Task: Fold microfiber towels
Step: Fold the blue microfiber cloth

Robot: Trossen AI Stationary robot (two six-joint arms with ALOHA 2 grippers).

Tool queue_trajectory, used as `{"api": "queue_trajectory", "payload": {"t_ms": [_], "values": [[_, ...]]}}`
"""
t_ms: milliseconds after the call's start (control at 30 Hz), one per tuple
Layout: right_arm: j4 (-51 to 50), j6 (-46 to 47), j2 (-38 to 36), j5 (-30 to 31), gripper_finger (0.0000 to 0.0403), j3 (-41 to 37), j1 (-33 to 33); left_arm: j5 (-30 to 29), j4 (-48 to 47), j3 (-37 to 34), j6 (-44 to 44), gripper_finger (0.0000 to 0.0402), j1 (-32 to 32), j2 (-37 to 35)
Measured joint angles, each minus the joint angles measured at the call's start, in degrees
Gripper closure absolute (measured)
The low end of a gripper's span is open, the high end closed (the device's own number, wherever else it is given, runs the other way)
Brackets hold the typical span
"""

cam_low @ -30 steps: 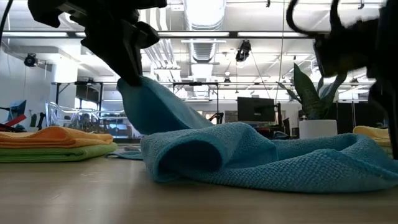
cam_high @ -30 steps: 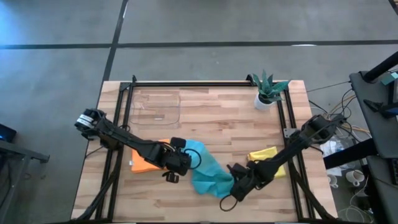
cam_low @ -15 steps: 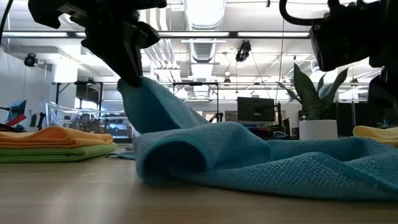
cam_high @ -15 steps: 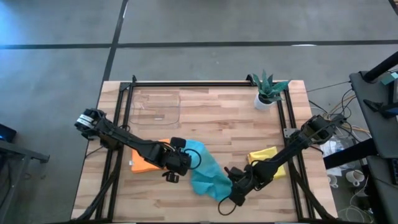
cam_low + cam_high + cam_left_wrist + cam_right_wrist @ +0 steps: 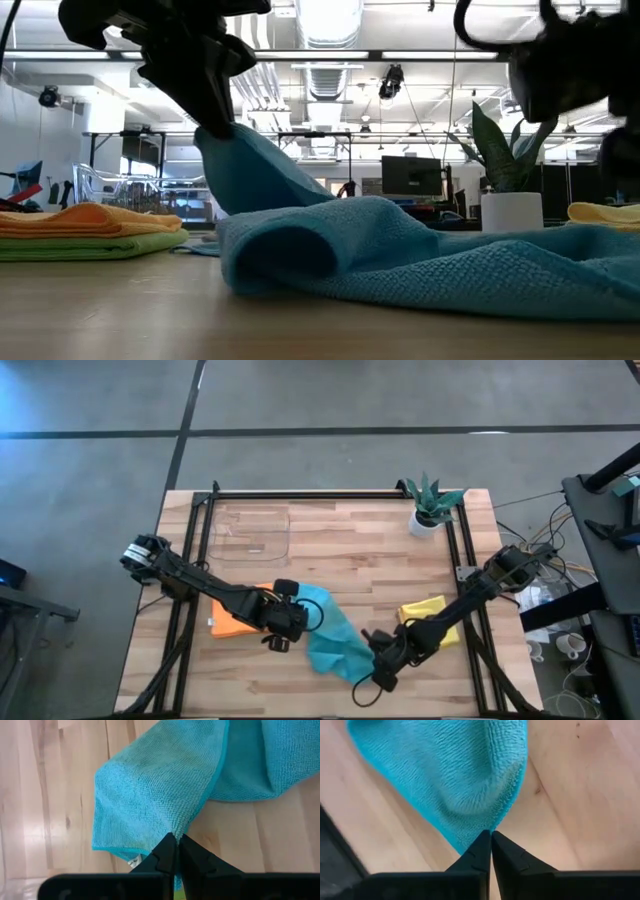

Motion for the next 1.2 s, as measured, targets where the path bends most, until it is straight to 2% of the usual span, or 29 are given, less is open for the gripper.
{"api": "queue_trajectory", "payload": {"t_ms": [167, 367, 600, 767, 967, 1100, 1200], "values": [[-13.37, -6.43, -0.81, 2.35, 0.0394, 8.12, 0.02, 0.05, -0.43, 0.27, -1.26, 0.0400, -0.27, -0.18], [-27.87, -20.36, -0.98, 7.60, 0.0394, 20.98, 1.17, 0.28, -0.39, 2.33, -2.24, 0.0400, -2.19, -2.73], [-46.52, -22.17, -1.04, 17.62, 0.0394, 36.56, 6.91, 3.54, -0.25, 4.47, -2.39, 0.0400, -7.54, -10.51], [-53.21, -22.53, -1.13, 26.45, 0.0394, 45.91, 11.03, 3.78, 0.08, 8.58, -1.43, 0.0400, -12.05, -15.40], [-59.65, -23.14, -1.15, 30.99, 0.0394, 53.85, 11.19, 3.54, 0.01, 12.97, 1.19, 0.0400, -13.56, -18.36], [-59.39, -31.50, -2.04, 34.15, 0.0394, 58.93, 11.12, 3.84, -0.27, 15.03, 3.58, 0.0400, -13.93, -19.44], [-59.46, -34.48, -2.70, 34.44, 0.0394, 63.02, 11.13, 7.10, -0.18, 15.54, 3.87, 0.0400, -14.06, -20.32]]}}
